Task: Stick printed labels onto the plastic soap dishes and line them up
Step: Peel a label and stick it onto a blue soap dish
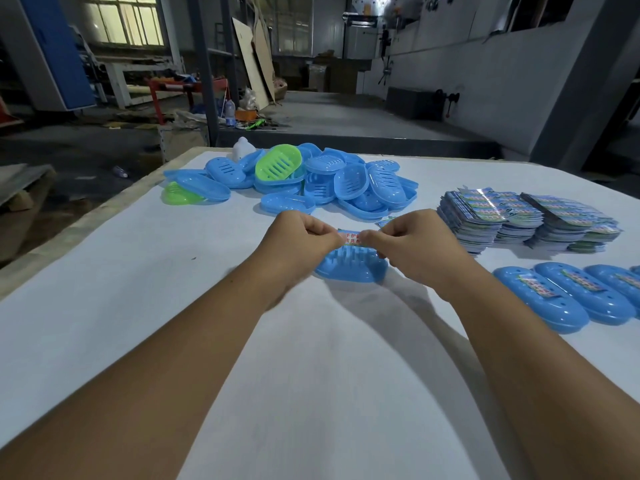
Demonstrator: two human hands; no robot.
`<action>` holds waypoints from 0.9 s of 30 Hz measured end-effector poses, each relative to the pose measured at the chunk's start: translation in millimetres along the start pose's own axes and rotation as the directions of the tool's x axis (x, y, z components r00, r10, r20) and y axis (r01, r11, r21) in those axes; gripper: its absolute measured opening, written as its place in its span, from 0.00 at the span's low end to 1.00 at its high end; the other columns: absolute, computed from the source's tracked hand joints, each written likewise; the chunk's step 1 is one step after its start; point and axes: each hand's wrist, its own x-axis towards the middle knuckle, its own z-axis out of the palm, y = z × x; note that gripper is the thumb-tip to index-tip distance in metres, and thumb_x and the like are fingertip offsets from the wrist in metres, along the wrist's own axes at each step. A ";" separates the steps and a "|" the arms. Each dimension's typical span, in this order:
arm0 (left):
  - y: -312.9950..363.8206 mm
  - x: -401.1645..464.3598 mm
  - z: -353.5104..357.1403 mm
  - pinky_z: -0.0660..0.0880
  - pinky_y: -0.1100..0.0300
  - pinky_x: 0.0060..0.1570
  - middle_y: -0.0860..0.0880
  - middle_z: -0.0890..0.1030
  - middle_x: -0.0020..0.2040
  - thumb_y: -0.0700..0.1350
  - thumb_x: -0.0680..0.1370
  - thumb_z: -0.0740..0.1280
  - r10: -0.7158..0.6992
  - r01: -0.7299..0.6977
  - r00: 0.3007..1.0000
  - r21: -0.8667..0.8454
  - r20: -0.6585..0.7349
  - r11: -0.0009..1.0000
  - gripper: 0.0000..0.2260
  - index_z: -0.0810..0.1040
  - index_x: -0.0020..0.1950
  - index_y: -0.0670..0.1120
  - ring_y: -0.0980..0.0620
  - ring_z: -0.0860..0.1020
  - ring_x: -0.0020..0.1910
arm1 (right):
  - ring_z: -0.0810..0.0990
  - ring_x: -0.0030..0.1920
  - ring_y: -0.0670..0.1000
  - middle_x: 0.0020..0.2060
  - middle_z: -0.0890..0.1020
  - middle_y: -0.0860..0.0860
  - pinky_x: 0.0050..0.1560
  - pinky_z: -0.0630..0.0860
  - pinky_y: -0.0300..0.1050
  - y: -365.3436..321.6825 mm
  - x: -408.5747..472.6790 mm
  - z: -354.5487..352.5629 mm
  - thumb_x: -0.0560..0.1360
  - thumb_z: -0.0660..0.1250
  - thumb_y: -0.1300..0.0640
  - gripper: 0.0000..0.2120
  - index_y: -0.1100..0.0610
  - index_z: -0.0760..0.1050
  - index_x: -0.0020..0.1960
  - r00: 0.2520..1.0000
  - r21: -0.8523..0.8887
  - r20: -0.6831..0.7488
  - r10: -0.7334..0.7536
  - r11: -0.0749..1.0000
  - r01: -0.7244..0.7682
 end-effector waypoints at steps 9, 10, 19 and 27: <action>-10.7 10.5 0.5 0.72 0.62 0.37 0.54 0.83 0.35 0.50 0.75 0.73 0.015 -0.026 0.999 0.304 0.036 0.952 0.07 0.84 0.37 0.52 0.57 0.79 0.36 | 0.64 0.25 0.48 0.26 0.76 0.54 0.27 0.62 0.43 4.1 1.9 5.5 0.73 0.73 0.42 0.19 0.57 0.83 0.36 0.999 -0.246 0.035 -0.015 0.969 0.023; -10.7 10.9 0.6 0.72 0.62 0.37 0.54 0.83 0.35 0.51 0.75 0.73 0.015 -0.026 0.999 0.317 0.038 0.948 0.07 0.84 0.37 0.53 0.56 0.79 0.37 | 0.65 0.25 0.47 0.26 0.77 0.54 0.27 0.63 0.43 3.9 2.1 5.6 0.73 0.73 0.42 0.18 0.57 0.84 0.36 0.999 -0.247 0.037 -0.013 0.969 0.022; -10.2 11.2 0.0 0.69 0.61 0.36 0.53 0.83 0.37 0.50 0.75 0.72 0.010 -0.025 0.999 0.387 0.041 0.922 0.07 0.84 0.37 0.52 0.56 0.78 0.38 | 0.71 0.28 0.47 0.26 0.79 0.46 0.29 0.65 0.43 2.2 -0.1 7.4 0.72 0.74 0.42 0.14 0.52 0.83 0.35 0.999 -0.263 0.038 0.007 0.965 0.004; -8.7 7.8 12.3 0.72 0.57 0.39 0.54 0.78 0.35 0.58 0.73 0.70 0.142 -0.070 0.987 0.614 -0.070 0.786 0.12 0.79 0.37 0.50 0.50 0.79 0.42 | 0.79 0.36 0.50 0.31 0.81 0.45 0.31 0.67 0.42 -3.5 -3.7 16.9 0.70 0.71 0.38 0.17 0.50 0.77 0.33 0.997 -0.438 -0.075 -0.034 0.899 -0.002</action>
